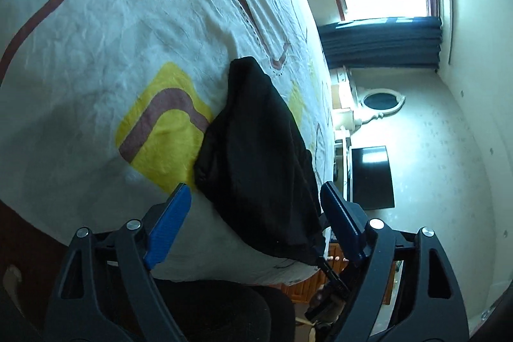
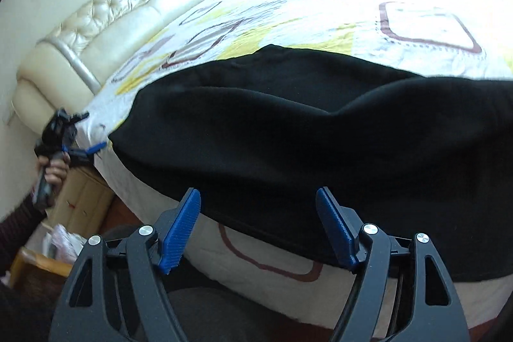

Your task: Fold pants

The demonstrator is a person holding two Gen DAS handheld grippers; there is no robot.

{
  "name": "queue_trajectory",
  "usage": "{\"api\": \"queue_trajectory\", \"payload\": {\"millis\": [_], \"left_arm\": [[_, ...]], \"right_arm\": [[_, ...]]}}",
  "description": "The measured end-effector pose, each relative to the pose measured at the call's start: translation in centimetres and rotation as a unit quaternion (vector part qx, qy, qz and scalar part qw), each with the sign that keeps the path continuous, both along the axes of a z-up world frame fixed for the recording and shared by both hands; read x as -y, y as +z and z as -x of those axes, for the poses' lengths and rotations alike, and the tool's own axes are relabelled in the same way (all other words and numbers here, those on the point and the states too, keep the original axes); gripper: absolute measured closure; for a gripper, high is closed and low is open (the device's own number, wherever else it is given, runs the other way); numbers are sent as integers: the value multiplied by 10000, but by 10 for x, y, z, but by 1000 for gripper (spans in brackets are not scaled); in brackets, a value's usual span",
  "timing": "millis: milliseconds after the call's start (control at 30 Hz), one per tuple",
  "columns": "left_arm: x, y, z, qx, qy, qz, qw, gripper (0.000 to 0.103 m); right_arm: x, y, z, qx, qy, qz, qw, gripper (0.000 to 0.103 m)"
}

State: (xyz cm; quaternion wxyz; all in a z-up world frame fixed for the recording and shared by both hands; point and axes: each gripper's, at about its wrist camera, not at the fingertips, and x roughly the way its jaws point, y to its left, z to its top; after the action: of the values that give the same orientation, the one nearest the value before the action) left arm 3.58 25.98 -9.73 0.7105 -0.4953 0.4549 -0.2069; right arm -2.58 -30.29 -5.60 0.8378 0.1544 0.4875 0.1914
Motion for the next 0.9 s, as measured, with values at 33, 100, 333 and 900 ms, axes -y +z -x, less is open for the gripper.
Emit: {"api": "queue_trajectory", "payload": {"millis": [33,100,333,900], "left_arm": [[5,5,4,68,70,5,10000,21],[19,13,9,121,219,-97,9996,21],[64,18,7,75,443,-126,9989,21],[77,-7,-1,-921,1000,-1297,9822,85]], "right_arm": [[8,-3,1,-105,-205,-314,9992,30],[23,-9,2,-280,-603,-859,9941,30],[48,-22,17,-489,-1540,-1913,9681,30],[42,-42,9,-786,-2317,-2238,9434,54]]}}
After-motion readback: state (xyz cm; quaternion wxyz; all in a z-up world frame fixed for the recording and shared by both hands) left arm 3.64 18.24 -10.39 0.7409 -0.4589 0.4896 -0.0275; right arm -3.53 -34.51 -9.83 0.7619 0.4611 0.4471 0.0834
